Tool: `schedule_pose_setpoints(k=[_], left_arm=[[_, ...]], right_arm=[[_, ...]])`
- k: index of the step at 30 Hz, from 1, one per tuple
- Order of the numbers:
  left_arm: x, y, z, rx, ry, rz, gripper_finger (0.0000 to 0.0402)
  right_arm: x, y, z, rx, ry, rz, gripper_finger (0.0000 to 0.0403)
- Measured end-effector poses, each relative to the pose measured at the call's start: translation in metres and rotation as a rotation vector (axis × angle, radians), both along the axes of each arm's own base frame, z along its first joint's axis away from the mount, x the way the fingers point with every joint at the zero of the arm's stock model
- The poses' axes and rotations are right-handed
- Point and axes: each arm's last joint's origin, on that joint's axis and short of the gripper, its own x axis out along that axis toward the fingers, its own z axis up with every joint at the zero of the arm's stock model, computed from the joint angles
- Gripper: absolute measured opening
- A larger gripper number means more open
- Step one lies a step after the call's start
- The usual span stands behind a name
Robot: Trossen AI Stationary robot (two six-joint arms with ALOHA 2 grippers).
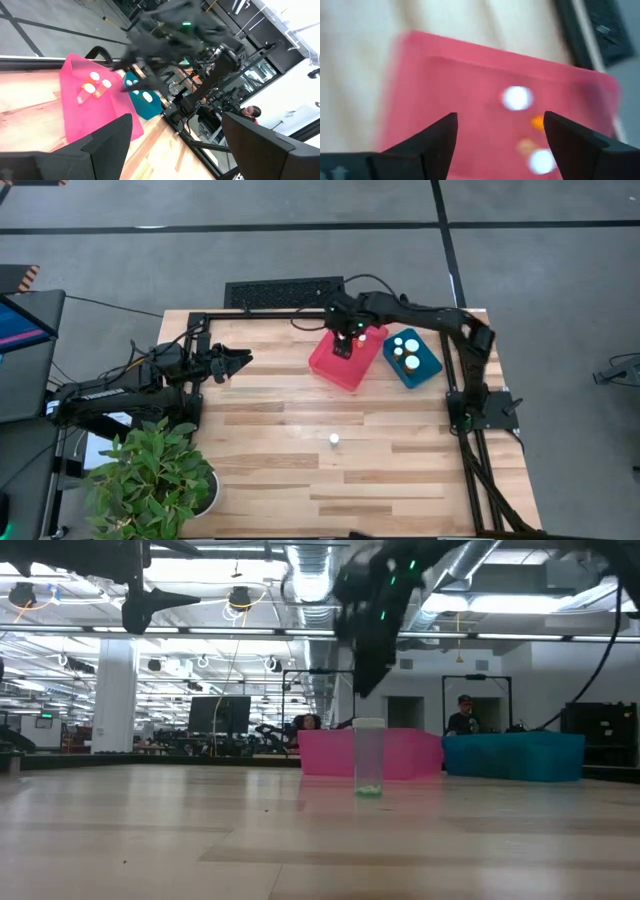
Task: Pick and place medicine bottles into bin by pill shape (circle, oval)
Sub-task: Put the green tablet bottle into the red bin
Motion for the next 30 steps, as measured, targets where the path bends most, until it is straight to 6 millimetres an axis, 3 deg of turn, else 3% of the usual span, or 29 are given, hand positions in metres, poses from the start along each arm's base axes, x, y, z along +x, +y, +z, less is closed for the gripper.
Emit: schedule_pose_setpoints(k=[7,11,16,21,25,30], left_arm=[[0.0,0.0,0.0,0.0,0.002,0.001,0.03],[0.0,0.0,-0.002,-0.014,0.015,0.002,0.03],[0.0,0.0,-0.002,-0.024,0.016,0.002,0.03],[0.0,0.0,-0.002,-0.024,0.016,0.002,0.03],[0.0,0.0,-0.002,-0.024,0.016,0.002,0.03],[0.0,0.0,-0.002,-0.024,0.015,0.002,0.03]], right_arm=[[-0.005,0.086,0.047,0.114,-0.102,0.266,0.0304],[0.002,0.143,0.054,0.097,-0.13,0.426,0.0304],[0.013,0.201,0.037,0.098,-0.077,0.563,0.0304],[0.022,0.242,0.007,0.11,0.005,0.659,0.0304],[0.03,0.259,-0.019,0.113,0.076,0.692,0.0304],[0.037,0.266,-0.049,0.048,0.166,0.678,0.0304]])
